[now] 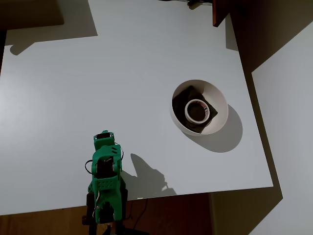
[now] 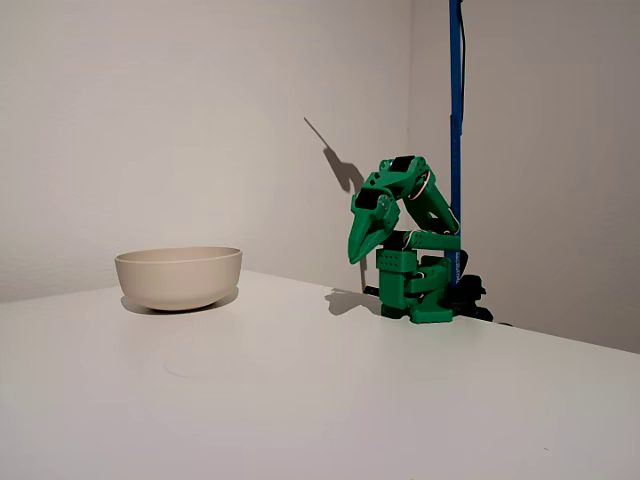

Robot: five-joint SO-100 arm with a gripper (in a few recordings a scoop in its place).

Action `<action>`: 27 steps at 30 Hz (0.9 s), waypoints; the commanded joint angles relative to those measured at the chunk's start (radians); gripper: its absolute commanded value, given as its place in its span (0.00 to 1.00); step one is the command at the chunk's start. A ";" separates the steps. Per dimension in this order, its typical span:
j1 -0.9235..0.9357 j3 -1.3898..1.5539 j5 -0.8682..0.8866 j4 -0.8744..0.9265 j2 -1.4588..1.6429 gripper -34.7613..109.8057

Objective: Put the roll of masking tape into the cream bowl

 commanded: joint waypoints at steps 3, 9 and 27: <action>-0.002 0.066 0.034 -0.049 0.017 0.18; -0.038 0.153 0.072 -0.083 0.017 0.18; -0.048 0.202 0.078 -0.028 0.017 0.18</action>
